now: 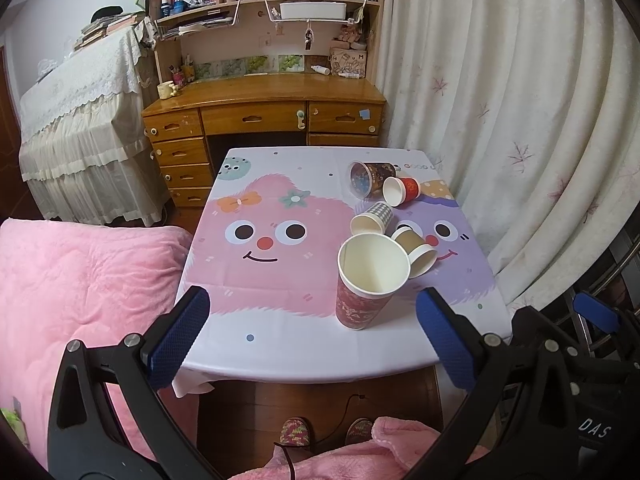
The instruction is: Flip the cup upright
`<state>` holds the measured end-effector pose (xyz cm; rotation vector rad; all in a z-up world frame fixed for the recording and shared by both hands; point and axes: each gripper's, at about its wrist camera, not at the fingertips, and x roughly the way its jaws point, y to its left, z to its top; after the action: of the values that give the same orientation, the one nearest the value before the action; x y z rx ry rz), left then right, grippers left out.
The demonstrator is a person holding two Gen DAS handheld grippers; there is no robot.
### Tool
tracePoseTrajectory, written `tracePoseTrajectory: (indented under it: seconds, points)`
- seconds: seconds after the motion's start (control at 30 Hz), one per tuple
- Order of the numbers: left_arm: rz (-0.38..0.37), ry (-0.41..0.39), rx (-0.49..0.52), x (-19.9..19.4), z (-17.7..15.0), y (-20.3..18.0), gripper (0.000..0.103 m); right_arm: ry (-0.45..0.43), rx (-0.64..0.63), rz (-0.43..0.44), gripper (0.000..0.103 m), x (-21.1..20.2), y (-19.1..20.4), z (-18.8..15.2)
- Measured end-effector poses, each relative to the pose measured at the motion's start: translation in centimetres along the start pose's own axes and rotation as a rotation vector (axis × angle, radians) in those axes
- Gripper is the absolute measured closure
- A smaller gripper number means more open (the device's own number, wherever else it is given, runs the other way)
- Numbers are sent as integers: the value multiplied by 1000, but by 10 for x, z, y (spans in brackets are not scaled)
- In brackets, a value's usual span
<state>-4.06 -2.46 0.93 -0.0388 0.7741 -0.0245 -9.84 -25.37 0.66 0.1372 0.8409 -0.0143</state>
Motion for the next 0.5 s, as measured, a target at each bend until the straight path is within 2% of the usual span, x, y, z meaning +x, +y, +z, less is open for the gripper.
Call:
tracePoseTrajectory:
  seconds: [0.5]
  points:
    - [8,22,-3,14,-2,9,1,22,3,11,0,9,0,0]
